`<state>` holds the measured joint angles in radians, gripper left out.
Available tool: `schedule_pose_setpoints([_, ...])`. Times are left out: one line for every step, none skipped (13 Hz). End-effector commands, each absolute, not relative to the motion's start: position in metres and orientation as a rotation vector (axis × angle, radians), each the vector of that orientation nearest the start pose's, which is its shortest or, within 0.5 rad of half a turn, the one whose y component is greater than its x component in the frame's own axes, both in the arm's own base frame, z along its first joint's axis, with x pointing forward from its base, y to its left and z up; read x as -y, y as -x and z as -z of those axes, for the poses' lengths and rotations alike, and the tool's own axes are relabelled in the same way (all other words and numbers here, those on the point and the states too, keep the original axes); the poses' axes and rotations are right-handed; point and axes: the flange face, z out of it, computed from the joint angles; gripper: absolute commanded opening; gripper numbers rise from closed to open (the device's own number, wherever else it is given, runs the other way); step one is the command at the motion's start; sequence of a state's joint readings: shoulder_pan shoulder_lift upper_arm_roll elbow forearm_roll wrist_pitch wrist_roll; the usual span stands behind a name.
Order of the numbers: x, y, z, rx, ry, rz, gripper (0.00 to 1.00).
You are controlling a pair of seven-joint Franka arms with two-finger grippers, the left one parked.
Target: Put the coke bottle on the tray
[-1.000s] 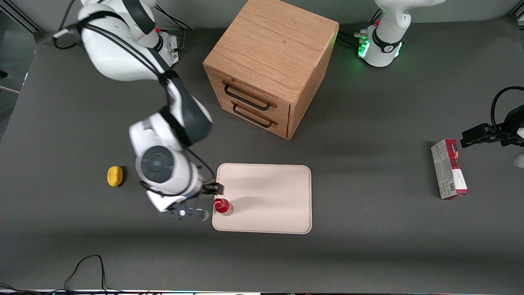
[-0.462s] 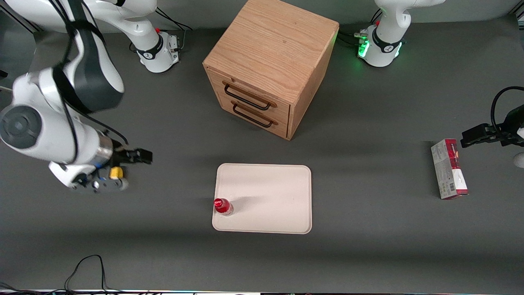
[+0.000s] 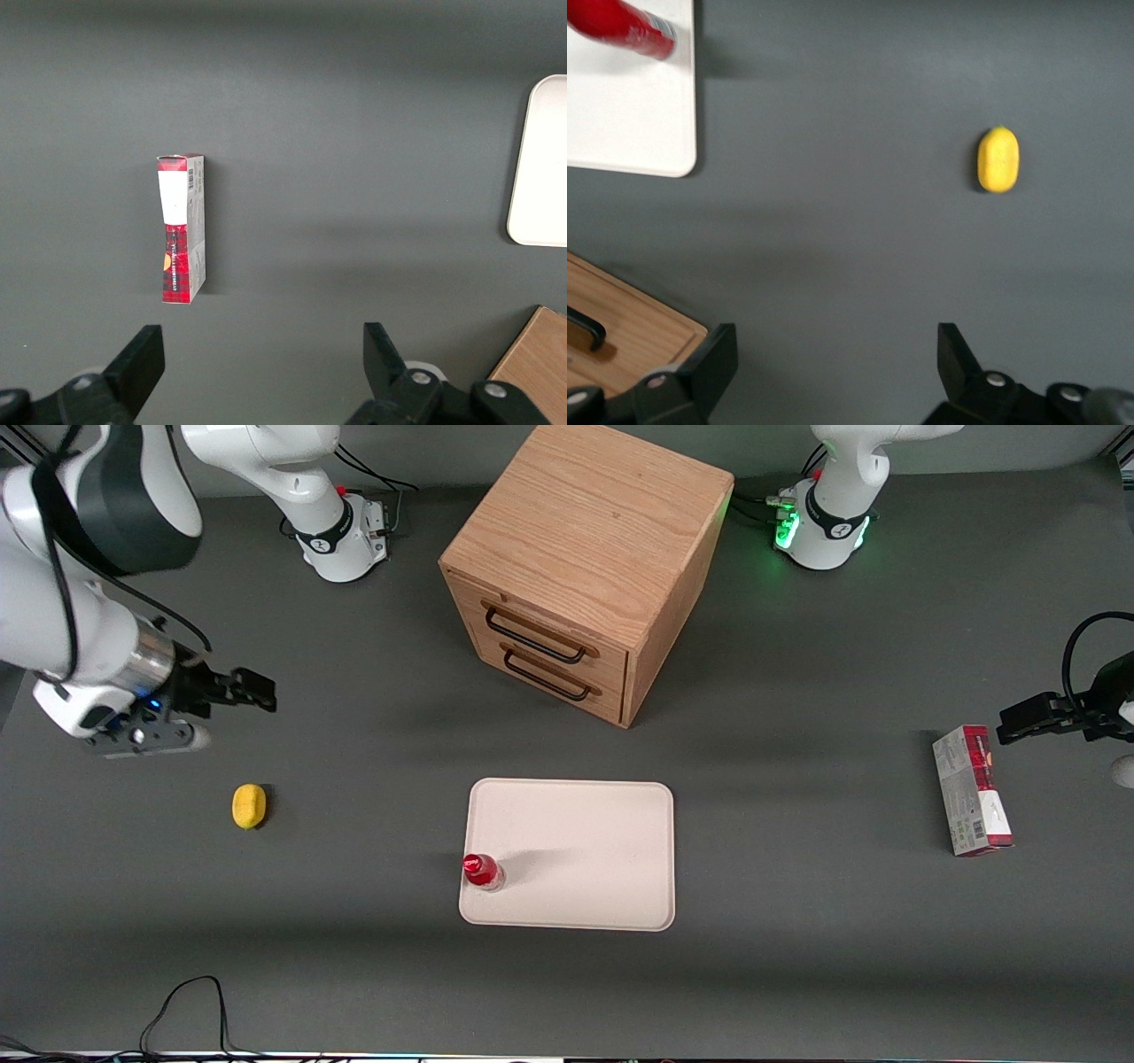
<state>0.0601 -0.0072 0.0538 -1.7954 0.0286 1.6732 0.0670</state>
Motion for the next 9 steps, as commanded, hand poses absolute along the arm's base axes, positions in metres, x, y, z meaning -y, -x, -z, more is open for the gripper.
schedule_pose_setpoints([-0.053, -0.529, -0.533, 0.116, 3.077, -0.151, 1.00])
schedule_pose_setpoints([-0.048, -0.528, -0.534, 0.135, 3.067, -0.162, 1.00])
schedule_pose_setpoints([-0.039, -0.528, -0.535, 0.122, 3.065, -0.164, 1.00])
schedule_pose_setpoints([-0.036, -0.527, -0.536, 0.118, 3.064, -0.180, 1.00])
schedule_pose_setpoints([-0.035, -0.530, -0.539, 0.114, 3.065, -0.175, 1.00])
schedule_pose_setpoints([-0.029, -0.532, -0.543, 0.096, 3.067, -0.167, 1.00])
schedule_pose_setpoints([-0.027, -0.533, -0.552, 0.090, 3.068, -0.159, 1.00])
schedule_pose_setpoints([-0.025, -0.533, -0.562, 0.086, 3.069, -0.164, 1.00])
schedule_pose_setpoints([-0.026, -0.534, -0.569, 0.093, 3.070, -0.173, 1.00])
